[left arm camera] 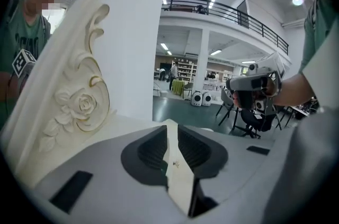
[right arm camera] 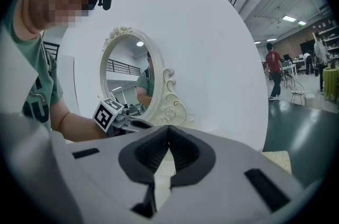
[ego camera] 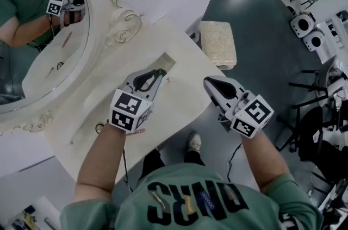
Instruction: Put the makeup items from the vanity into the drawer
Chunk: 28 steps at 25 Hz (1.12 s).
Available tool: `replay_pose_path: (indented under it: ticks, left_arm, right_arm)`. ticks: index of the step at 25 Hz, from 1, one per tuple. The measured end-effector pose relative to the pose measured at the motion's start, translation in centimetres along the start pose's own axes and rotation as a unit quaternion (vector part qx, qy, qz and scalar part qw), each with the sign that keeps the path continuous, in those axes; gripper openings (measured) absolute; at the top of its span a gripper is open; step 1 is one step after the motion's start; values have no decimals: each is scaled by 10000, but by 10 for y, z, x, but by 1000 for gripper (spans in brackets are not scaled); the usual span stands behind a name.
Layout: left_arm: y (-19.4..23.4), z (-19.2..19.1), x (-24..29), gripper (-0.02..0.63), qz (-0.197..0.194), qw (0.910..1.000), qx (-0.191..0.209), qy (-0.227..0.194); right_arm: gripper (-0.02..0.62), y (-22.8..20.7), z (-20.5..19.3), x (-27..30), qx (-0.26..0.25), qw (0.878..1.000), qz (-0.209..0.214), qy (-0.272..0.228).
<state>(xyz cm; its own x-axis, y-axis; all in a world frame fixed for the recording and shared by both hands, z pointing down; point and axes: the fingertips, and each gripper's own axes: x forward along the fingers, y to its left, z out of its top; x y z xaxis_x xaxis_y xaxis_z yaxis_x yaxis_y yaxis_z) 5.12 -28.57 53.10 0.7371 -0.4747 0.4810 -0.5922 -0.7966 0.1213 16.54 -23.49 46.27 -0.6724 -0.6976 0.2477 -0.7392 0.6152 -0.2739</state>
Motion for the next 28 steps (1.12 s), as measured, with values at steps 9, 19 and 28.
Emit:
replay_pose_path:
  ticks: [9,19,28]
  left_arm:
    - [-61,93,-99,28,-146,9926,-124,-1200]
    - [-125,149,-185,8,-221,9753,-108,-2196]
    - [-149,155,-203,8,-406,9698,-169,-2399]
  right_arm:
    - [8,29,75,-65,-382,9986,-133,-328]
    - [8,73,125,-128,-581,9964,-163,-603]
    - [8,88,129,-154,-554,9961,-204,-661]
